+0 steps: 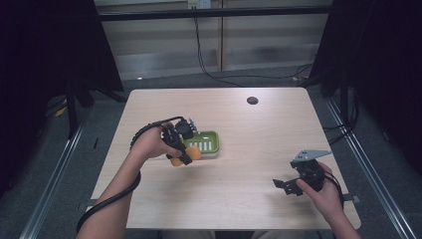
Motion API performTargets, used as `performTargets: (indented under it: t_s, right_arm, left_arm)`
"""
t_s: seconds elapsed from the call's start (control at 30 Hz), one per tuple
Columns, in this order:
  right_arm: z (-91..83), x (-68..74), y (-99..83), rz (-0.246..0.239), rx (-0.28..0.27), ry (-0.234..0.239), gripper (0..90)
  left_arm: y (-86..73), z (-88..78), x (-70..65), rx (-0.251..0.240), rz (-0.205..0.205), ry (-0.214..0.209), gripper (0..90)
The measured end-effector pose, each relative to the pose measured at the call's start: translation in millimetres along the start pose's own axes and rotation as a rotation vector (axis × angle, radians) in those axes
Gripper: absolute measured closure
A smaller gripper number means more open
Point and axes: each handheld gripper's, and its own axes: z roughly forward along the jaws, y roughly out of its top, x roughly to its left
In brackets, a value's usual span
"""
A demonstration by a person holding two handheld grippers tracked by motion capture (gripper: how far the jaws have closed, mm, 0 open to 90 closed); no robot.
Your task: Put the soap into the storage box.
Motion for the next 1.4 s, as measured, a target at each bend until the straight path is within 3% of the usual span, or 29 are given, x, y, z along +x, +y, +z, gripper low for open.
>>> performTargets:
  t_s: [0.1, 0.37, 0.5, 0.53, 0.73, 0.8, 0.87, 1.1, 1.3, 1.4]
  right_arm:
    - [0.2, -0.2, 0.0, 0.000, 0.001, 0.004, 2.6]
    - [0.3, -0.1, 0.0, 0.004, 0.001, 0.001, 2.5]
    - [0.7, 0.0, -0.1, 0.002, 0.002, 0.004, 2.5]
    - [0.9, 0.1, -0.2, 0.001, 0.003, 0.003, 2.5]
    - [0.7, -0.1, -0.1, 0.004, 0.001, 0.002, 2.6]
    - [0.3, -0.2, -0.1, 0.008, -0.001, 0.002, 2.5]
    - [-0.3, -0.4, -0.4, 0.010, 0.001, -0.001, 2.5]
    - [-0.1, -0.8, -0.4, 0.007, 0.000, 0.000, 2.5]
    - [-0.4, -1.0, -0.5, 0.009, 0.003, -0.002, 2.5]
    - [-0.9, -1.0, -0.5, 0.012, 0.004, -0.003, 2.5]
  left_arm:
    - [0.6, 0.7, -1.1, -0.018, -0.017, 0.016, 50.0]
    - [4.6, -3.4, 4.8, -0.015, -0.012, -0.002, 49.9]
    - [6.6, -3.2, 6.9, -0.022, -0.028, -0.007, 49.9]
    - [7.5, -4.2, 9.0, -0.005, -0.006, -0.003, 49.9]
    - [10.3, -3.4, 11.6, -0.022, -0.027, -0.002, 49.9]
    - [11.5, -4.2, 14.1, -0.015, -0.018, -0.012, 49.9]
    - [12.4, -2.5, 14.1, -0.027, -0.027, 0.011, 49.9]
    - [17.3, -3.1, 18.6, -0.014, -0.008, 0.014, 49.9]
    - [20.0, -0.6, 20.5, -0.037, -0.025, 0.017, 49.9]
    - [21.9, -1.1, 23.6, -0.016, -0.012, 0.009, 49.9]
